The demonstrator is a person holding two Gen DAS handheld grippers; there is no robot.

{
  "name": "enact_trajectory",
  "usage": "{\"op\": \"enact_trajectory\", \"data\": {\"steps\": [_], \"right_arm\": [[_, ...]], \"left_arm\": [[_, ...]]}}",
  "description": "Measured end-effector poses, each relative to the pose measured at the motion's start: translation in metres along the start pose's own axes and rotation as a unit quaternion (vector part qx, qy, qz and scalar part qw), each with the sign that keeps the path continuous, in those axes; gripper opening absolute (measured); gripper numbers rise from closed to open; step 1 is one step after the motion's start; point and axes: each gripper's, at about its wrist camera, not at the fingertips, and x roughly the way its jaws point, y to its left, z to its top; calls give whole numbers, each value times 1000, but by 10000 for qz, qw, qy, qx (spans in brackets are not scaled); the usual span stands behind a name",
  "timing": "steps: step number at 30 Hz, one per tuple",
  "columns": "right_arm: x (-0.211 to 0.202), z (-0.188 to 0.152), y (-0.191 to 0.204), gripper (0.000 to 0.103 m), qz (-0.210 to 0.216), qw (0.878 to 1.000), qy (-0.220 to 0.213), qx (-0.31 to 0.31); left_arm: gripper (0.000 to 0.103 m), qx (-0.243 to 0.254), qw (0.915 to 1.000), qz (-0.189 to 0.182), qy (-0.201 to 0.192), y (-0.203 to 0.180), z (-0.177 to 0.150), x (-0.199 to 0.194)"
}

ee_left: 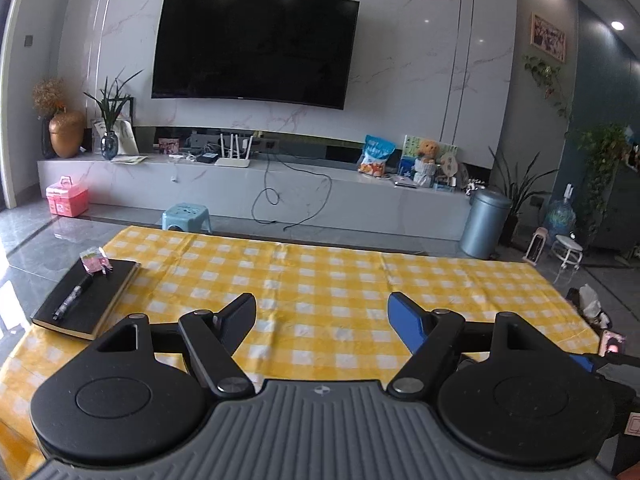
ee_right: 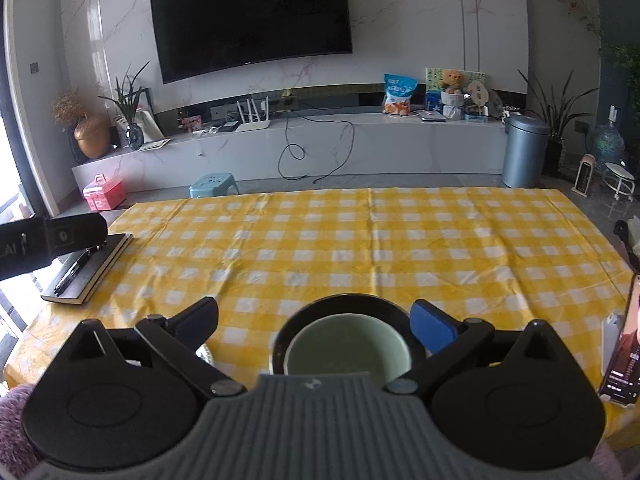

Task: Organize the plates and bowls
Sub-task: 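Move both grippers to the nested steel bowl stack and grasp its rim, then lift the bowl stack and carry it over the sticker bowl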

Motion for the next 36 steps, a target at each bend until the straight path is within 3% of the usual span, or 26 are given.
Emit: {"op": "enact_trajectory", "data": {"steps": [4,6,8,17,25,31,36], "right_arm": [[2,-3,-27,100,-280,9991,156,290],[5,-6,-40,100,-308,9978,313,488],[11,-8,-51,100,-286,9963,462,659],[49,-21,-79,100,-125,9840,1049,1434],[78,-30,-87,95,-122,9735,1172,1958],[94,-33,-94,89,54,9664,1436,2133],[103,-37,-101,83,87,9562,1742,2351]], "left_arm": [[91,-314,9979,-430,381,-10,-10,16],[103,-455,9950,-629,630,-12,-16,27],[103,-612,9928,-703,749,-13,-22,35],[103,-884,9859,-680,1244,-17,-41,72],[103,-606,9861,-424,1488,-24,-60,97],[74,-469,9819,-478,1769,-26,-66,112],[62,-559,9778,-682,1898,-26,-71,119]]}}
